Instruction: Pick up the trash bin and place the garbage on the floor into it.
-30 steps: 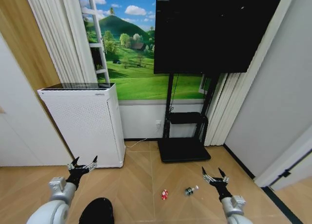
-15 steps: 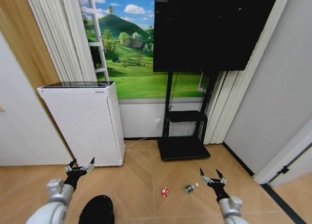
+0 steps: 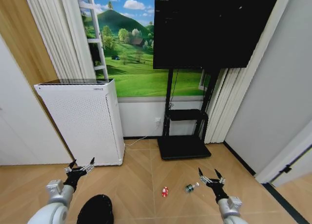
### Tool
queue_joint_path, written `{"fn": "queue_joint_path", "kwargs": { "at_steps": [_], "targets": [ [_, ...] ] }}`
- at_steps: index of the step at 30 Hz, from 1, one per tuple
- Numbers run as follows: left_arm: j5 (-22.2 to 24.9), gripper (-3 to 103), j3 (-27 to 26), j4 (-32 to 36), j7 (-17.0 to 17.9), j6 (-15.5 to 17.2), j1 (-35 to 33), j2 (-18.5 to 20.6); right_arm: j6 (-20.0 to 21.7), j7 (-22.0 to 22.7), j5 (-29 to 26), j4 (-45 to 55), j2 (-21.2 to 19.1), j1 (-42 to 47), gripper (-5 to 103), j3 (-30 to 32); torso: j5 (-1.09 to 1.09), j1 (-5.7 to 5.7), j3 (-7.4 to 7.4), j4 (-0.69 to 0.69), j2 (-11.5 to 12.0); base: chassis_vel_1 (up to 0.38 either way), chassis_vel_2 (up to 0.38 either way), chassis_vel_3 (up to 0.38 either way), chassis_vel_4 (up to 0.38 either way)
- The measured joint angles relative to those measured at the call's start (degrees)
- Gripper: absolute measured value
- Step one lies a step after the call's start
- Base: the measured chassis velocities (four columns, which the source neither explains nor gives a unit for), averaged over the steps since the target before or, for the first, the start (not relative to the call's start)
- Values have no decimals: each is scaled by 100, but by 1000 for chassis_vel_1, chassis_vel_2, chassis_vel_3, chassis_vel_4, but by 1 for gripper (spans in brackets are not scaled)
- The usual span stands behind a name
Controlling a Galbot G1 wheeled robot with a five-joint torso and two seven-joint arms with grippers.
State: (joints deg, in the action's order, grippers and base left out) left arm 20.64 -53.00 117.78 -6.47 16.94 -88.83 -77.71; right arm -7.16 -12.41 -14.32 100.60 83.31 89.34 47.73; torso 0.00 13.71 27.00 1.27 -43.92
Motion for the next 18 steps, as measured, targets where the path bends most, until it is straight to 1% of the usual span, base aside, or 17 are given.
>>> {"fn": "queue_joint_path", "kwargs": {
  "at_steps": [3, 12, 18],
  "targets": [
    [-1, 100, 0, -3, 1, -4, 8, -1, -9, -3, -4, -59, -4, -28, 100, -22, 0, -51, -67, 0, 117, 0, 0, 0, 0],
    [-42, 100, 34, 62, 19, 0, -2, -83, -17, -7, -42, -99, -43, -68, 100, -35, 0, -133, -182, 1, 313, 0, 0, 0, 0],
    [-100, 100, 33, 166, 34, 4, -28, -134, -43, -23, -170, -123, -103, -76, 100, 1, 1, -208, -286, 0, 492, 0, 0, 0, 0]
  ]
}}
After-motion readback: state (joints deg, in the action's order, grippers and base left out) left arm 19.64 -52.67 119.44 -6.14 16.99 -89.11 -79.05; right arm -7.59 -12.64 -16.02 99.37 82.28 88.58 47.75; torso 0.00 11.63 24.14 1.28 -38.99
